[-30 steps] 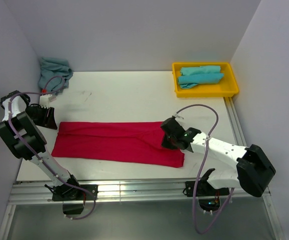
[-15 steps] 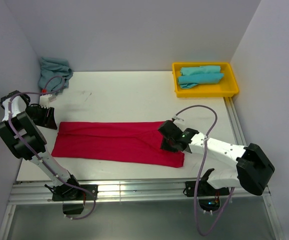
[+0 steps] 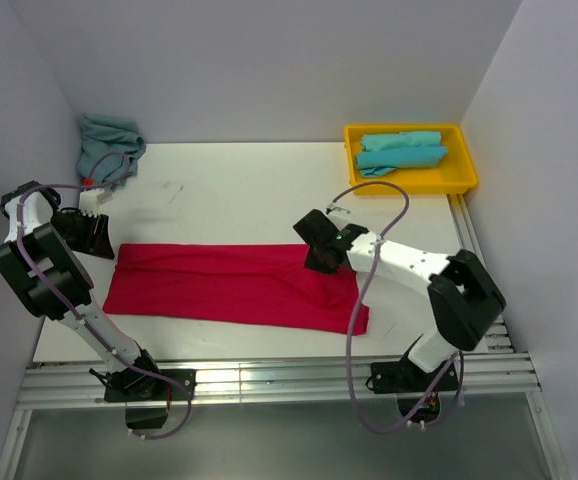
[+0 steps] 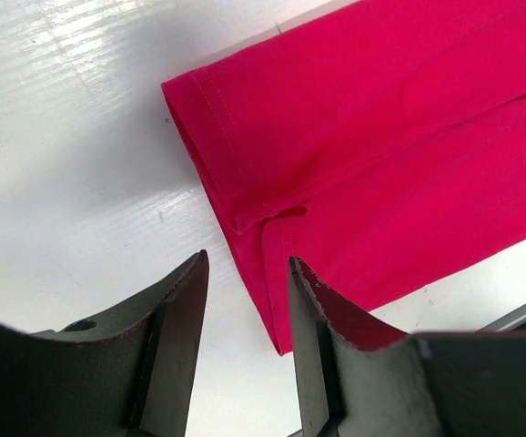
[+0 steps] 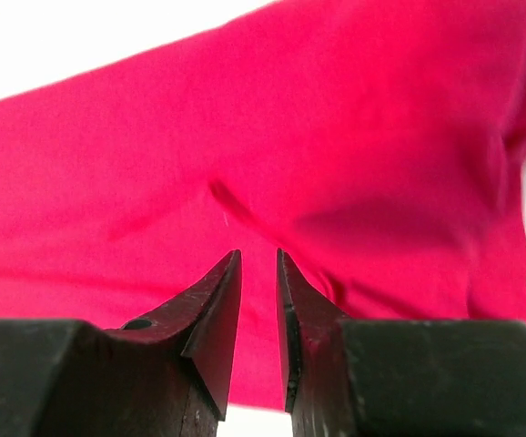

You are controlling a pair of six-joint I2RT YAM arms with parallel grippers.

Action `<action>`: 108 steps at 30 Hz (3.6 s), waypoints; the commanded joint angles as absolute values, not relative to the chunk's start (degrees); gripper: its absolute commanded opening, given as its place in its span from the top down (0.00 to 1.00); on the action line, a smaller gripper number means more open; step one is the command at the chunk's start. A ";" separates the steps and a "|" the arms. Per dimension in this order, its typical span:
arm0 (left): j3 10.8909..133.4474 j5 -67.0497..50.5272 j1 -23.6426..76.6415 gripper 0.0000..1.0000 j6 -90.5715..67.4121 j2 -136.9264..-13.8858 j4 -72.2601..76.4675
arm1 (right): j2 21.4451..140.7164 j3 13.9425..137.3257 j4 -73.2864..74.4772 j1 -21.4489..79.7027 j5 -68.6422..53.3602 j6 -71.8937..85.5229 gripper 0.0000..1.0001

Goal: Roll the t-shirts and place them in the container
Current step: Fold the tshirt

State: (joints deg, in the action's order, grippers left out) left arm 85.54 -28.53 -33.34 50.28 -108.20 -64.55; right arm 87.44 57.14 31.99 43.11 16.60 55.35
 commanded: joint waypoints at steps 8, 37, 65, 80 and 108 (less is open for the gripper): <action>86.92 -29.18 -33.22 0.54 51.15 -107.93 -65.39 | 99.57 67.14 29.62 42.01 16.08 51.33 0.61; 86.75 -28.74 -33.31 0.55 51.15 -108.19 -65.21 | 89.04 58.10 26.98 48.51 13.27 56.60 1.00; 85.34 -28.04 -32.26 0.54 51.15 -107.14 -65.04 | 91.66 61.70 28.65 45.53 17.14 54.50 0.67; 85.17 -27.69 -32.26 0.55 50.98 -107.14 -64.69 | 100.28 65.74 25.67 41.13 12.31 51.15 0.58; 85.87 -27.77 -32.26 0.55 51.06 -107.84 -64.86 | 89.30 55.73 24.96 51.67 12.92 58.27 0.97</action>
State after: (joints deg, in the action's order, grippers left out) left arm 85.52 -27.09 -32.47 50.28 -108.27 -64.34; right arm 91.39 56.93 25.39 49.87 11.53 56.05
